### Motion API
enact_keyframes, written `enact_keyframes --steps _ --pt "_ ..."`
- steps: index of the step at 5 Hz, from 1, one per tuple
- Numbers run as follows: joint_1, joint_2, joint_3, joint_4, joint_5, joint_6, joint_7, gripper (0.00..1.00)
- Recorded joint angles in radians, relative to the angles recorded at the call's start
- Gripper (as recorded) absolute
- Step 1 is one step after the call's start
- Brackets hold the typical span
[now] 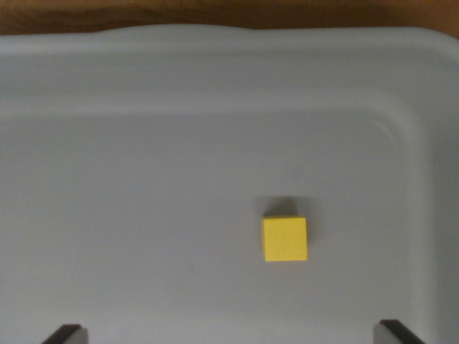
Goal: Pick yellow cube
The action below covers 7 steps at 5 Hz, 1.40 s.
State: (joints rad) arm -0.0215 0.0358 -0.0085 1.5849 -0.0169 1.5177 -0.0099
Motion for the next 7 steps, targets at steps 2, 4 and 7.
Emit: enact_keyframes --steps 2,4,7 --pt "-0.0014 0.004 0.0 -0.006 0.0012 -0.009 -0.003 0.0" --pt "-0.0038 0.011 -0.001 -0.017 0.0032 -0.025 -0.008 0.0" --pt "-0.011 0.032 -0.003 -0.049 0.0092 -0.072 -0.023 0.0"
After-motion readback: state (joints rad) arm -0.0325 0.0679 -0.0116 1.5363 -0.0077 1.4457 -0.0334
